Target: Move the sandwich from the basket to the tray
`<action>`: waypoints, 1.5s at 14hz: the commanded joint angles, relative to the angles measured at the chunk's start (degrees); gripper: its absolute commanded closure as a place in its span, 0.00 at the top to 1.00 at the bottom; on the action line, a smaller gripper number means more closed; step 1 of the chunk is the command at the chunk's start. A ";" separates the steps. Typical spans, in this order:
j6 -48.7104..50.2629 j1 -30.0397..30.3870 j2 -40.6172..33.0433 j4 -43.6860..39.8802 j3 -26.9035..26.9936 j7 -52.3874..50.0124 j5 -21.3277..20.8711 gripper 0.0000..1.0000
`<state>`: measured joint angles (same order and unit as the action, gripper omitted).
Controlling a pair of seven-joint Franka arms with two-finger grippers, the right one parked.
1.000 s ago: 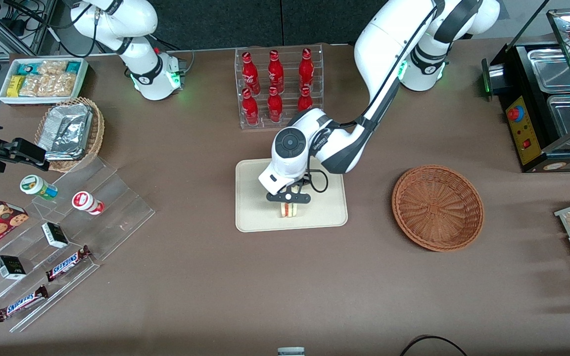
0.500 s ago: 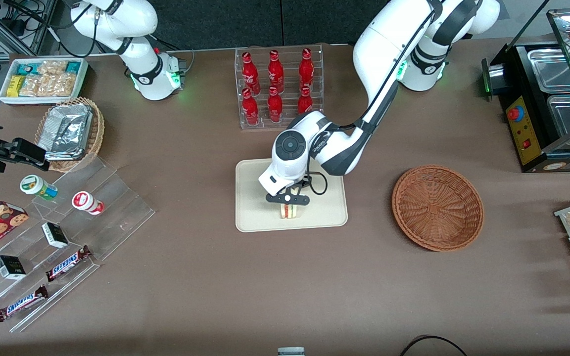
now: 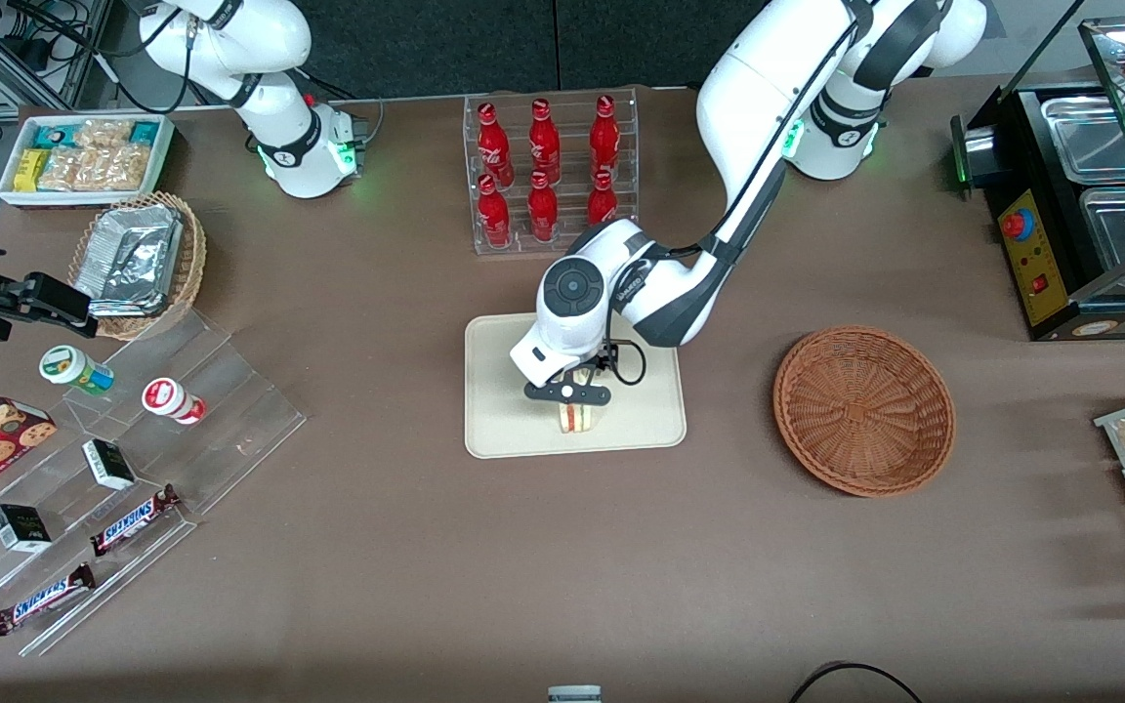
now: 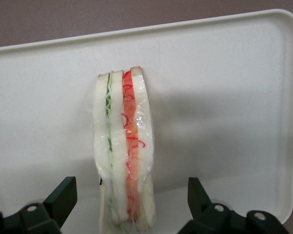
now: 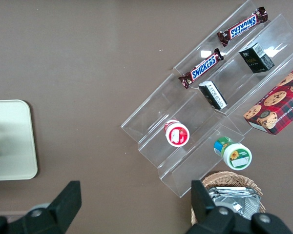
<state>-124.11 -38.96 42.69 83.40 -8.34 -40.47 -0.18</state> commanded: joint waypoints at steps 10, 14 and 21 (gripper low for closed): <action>6.76 3.61 -7.17 -0.88 0.96 5.83 -0.61 1.00; 11.70 8.88 -11.22 -0.61 0.96 6.45 -0.53 1.00; 13.72 18.90 -19.03 4.91 0.87 16.80 -0.09 1.00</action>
<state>-110.60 -22.81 27.85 83.59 -6.97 -27.13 -0.44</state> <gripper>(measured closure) 0.000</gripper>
